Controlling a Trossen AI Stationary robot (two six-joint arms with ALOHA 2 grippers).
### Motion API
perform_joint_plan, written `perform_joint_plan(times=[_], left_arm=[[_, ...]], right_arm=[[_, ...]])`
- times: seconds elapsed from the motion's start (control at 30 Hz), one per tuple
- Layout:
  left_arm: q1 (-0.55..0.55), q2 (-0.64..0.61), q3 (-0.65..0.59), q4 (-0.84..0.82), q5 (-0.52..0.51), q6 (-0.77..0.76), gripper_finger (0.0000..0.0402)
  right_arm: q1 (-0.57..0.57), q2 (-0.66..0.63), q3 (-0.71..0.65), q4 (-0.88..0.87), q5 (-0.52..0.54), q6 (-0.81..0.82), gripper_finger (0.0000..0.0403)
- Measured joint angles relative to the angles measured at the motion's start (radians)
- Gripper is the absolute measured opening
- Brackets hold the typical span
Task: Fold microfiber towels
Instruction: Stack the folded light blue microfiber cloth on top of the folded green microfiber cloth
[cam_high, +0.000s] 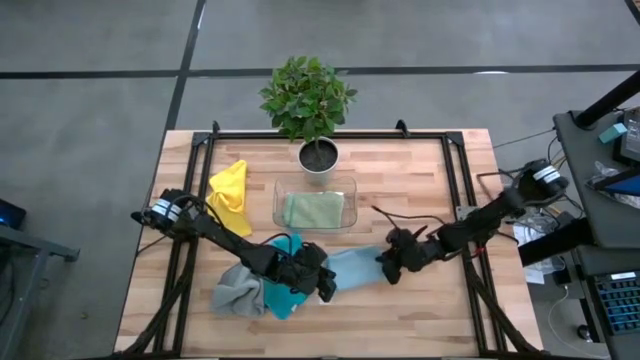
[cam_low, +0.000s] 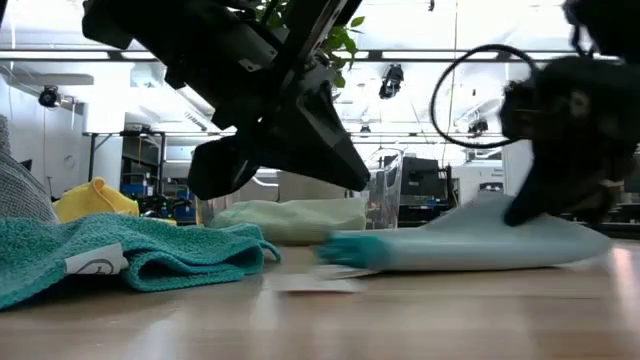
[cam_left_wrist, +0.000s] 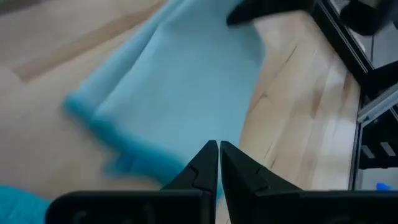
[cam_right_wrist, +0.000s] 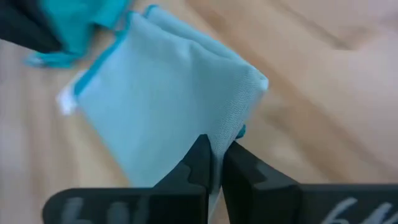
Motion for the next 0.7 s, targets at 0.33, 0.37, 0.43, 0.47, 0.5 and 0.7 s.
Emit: perform_joint_plan(times=[0.33, 0.37, 0.43, 0.47, 0.5, 0.7], left_arm=[[0.001, 0.000, 0.002, 0.055, 0.011, -0.107, 0.0104], [0.003, 0.000, 0.000, 0.052, 0.011, -0.135, 0.0119], [0.008, 0.006, -0.003, 0.036, -0.001, -0.170, 0.0150], [0.010, 0.011, -0.003, 0.037, -0.020, -0.180, 0.0165], [0.012, 0.015, -0.004, 0.036, -0.037, -0.196, 0.0179], [0.043, 0.075, -0.004, 0.046, -0.062, -0.269, 0.0231]], right_arm=[[0.125, -0.146, -0.017, -0.133, 0.224, 0.060, 0.0013], [0.132, -0.147, -0.017, -0.131, 0.233, 0.060, 0.0013], [0.140, -0.139, -0.017, -0.132, 0.243, 0.060, 0.0013], [0.142, -0.132, -0.017, -0.131, 0.249, 0.060, 0.0013], [0.146, -0.129, -0.017, -0.134, 0.255, 0.060, 0.0013], [0.152, -0.117, -0.017, -0.132, 0.263, 0.057, 0.0013]])
